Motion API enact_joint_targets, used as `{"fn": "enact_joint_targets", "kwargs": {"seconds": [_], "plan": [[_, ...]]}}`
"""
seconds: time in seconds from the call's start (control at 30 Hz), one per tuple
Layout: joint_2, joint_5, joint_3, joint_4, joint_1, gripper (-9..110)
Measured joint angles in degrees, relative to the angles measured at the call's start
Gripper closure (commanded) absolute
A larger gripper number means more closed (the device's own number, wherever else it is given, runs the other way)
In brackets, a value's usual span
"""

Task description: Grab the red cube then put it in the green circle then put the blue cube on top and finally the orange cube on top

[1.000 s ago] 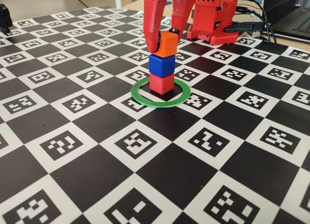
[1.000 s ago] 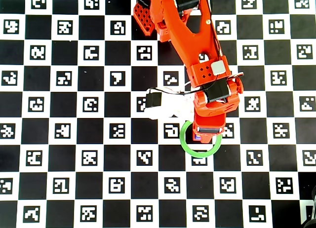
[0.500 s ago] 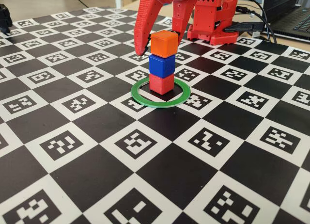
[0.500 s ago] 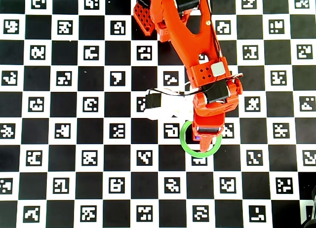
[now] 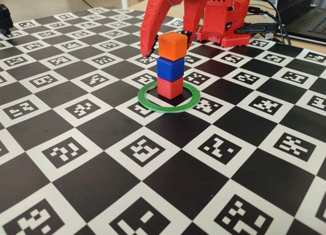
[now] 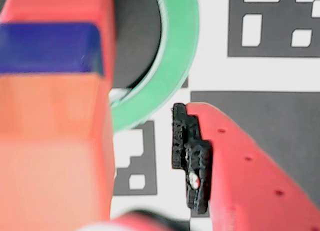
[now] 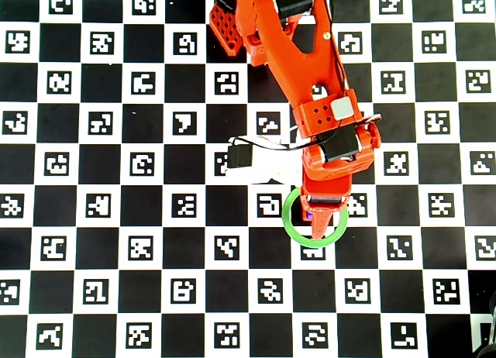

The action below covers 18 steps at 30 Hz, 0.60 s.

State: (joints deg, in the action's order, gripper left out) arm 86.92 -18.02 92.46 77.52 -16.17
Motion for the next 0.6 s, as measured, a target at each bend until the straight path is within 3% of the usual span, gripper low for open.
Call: {"fn": "enact_joint_targets", "kwargs": {"seconds": [0.33, 0.6], "plan": [[9.8, 4.2, 0.0, 4.8, 0.0, 60], [25.9, 16.2, 8.3, 4.0, 3.2, 72]]}}
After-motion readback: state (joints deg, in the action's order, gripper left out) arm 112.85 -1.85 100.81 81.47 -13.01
